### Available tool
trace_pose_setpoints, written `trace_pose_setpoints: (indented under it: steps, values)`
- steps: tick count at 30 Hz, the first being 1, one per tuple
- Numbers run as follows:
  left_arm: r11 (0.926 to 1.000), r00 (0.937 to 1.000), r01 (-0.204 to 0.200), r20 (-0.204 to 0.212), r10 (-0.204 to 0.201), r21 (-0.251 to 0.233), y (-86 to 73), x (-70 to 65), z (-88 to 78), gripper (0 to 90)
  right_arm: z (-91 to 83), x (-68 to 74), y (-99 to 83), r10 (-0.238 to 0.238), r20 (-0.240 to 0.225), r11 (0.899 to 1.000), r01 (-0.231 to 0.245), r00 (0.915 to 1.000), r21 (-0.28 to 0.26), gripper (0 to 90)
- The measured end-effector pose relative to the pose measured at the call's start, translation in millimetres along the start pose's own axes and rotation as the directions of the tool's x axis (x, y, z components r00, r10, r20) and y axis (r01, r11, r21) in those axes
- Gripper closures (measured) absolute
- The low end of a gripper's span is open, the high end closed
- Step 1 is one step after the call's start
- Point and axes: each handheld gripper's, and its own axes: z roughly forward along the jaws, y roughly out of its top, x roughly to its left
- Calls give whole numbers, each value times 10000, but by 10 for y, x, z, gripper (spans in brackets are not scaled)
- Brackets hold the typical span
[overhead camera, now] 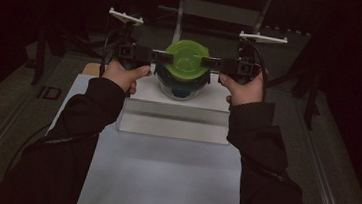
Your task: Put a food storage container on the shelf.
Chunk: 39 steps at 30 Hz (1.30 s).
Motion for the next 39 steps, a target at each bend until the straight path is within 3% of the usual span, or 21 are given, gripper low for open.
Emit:
trace_pose_setpoints:
  steps: [7,9,16,19,22,24,25,26,28,31,33,34,36,38,39]
  values:
    - [9986,9996,240,185,-232,-479,24,85,71,654,110,-87,95,173,293,9998,-171,9994,-68,694]
    - [9984,9998,186,104,-181,-540,36,93,80,644,131,-86,117,110,477,9999,-107,9988,-71,693]
    - [9973,9998,142,-146,-153,-721,50,108,107,601,186,-133,151,356,481,9992,-349,9982,-170,658]
    - [9978,9996,-101,-257,85,-659,63,91,121,581,193,-141,154,411,503,9990,-401,9979,-199,643]
    - [9977,9989,-377,-286,361,-557,93,47,117,466,187,-127,161,249,589,9991,-228,9980,-358,504]
    - [9971,9981,-517,-351,498,-551,102,32,110,431,180,-116,164,127,701,9991,-98,9975,-408,499]
    - [9946,9968,-800,-32,799,-663,110,31,92,431,176,-112,166,99,693,9990,-68,9975,-437,479]
    - [9921,9951,-978,88,988,-791,115,18,74,329,168,-106,172,108,624,9987,-77,9980,-500,429]
    - [9876,9926,-1176,163,1200,-1044,123,0,42,307,151,-96,177,4,556,9985,27,9985,-547,394]
    - [9841,9917,-1279,-36,1284,-1231,124,2,14,241,113,-79,183,-76,458,9979,105,9989,-638,343]
    - [9814,9909,-1327,51,1347,-1386,108,18,-8,232,100,-74,180,-117,372,9976,142,9992,-682,318]
    - [9786,9895,-1415,74,1442,-1492,91,24,-19,171,82,-67,171,-260,215,9975,274,9994,-654,287]
    - [9773,9884,-1481,112,1515,-1512,79,23,-24,139,71,-64,160,-300,66,9973,304,9995,-666,270]
    - [9642,9818,-1846,97,1899,-1902,14,-1,-76,118,40,-61,129,-389,-248,9973,373,9989,-631,220]
    - [9612,9796,-1935,164,2005,-1965,-10,-9,-96,80,24,-57,113,-458,-327,9970,437,9984,-641,216]
